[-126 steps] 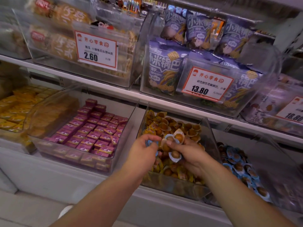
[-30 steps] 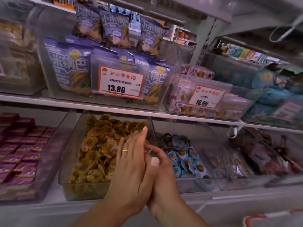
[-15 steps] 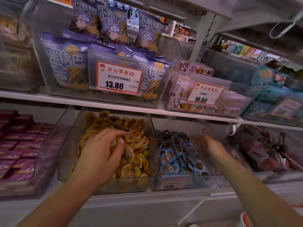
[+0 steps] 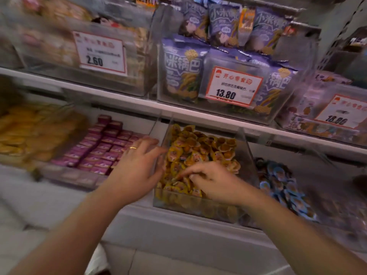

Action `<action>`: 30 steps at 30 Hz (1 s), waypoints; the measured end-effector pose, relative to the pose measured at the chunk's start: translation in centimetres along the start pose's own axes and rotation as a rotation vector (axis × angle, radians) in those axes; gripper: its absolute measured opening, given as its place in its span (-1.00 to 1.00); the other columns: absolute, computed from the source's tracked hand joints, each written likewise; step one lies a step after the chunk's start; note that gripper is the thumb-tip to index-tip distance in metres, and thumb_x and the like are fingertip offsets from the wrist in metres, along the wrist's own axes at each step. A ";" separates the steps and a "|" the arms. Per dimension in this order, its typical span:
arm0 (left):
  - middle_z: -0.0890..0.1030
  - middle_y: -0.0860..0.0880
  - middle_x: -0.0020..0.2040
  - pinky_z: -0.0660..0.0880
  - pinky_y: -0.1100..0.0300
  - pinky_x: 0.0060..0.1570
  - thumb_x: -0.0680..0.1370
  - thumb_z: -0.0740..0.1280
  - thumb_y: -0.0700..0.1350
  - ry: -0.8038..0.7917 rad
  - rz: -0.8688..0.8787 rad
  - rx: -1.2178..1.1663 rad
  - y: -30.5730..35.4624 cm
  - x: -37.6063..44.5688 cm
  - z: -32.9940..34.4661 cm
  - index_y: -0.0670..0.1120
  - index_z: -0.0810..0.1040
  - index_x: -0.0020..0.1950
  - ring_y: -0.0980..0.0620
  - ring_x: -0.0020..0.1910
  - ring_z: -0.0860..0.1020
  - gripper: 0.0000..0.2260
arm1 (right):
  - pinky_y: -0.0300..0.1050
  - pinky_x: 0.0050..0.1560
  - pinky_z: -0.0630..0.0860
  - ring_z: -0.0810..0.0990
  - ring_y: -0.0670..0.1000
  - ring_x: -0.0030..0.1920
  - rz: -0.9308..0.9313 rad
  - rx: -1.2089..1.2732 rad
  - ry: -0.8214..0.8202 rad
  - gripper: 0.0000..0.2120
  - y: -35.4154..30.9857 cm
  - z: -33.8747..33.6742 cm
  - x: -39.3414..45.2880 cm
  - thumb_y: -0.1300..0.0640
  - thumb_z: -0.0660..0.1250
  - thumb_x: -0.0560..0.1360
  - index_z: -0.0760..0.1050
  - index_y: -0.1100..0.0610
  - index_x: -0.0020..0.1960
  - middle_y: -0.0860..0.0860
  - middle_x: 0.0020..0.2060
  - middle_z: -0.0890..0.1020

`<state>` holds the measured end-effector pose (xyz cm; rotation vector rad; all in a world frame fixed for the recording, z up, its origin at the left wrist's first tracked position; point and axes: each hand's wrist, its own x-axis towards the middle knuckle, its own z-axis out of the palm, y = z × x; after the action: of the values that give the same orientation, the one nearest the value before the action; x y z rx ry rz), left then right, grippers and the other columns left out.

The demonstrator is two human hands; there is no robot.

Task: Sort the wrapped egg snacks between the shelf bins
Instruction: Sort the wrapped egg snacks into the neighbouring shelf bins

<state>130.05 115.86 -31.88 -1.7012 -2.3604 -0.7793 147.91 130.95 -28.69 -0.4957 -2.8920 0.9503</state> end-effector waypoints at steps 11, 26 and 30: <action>0.40 0.01 0.44 0.28 -0.13 0.43 0.56 0.30 0.05 -0.051 0.042 -0.057 -1.5 -0.3 0.3 0.18 0.47 0.39 -0.05 0.56 0.09 -0.62 | -0.03 0.28 0.39 0.50 -0.06 0.09 0.047 -0.276 -0.433 -0.68 1.0 2.5 4.6 -0.04 0.04 0.69 0.54 -0.02 -0.02 -0.06 0.06 0.58; 0.47 0.09 0.35 0.32 -0.18 0.38 0.54 0.29 -0.01 -0.051 0.005 -0.079 -0.4 -0.1 -0.1 0.13 0.51 0.36 -0.05 0.55 0.07 -0.63 | -0.11 -0.27 0.41 0.50 -0.13 -0.29 -0.022 -0.319 -0.197 -0.81 -0.6 4.4 6.7 -0.02 0.28 0.58 0.60 -0.01 -0.15 -0.13 -0.30 0.58; 0.49 0.09 0.33 0.32 -0.14 0.40 0.54 0.31 -0.02 -0.035 -0.001 -0.099 -0.4 -0.3 0.0 0.12 0.53 0.34 -0.05 0.55 0.09 -0.64 | -0.24 -0.19 0.42 0.55 -0.16 -0.19 -0.004 -0.235 -0.236 -0.86 0.3 4.7 7.6 0.11 0.34 0.54 0.65 -0.06 -0.02 -0.17 -0.18 0.63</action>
<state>129.73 115.54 -32.11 -1.7653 -2.3830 -0.8873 140.11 130.91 -33.01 -0.4153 -3.2373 0.7152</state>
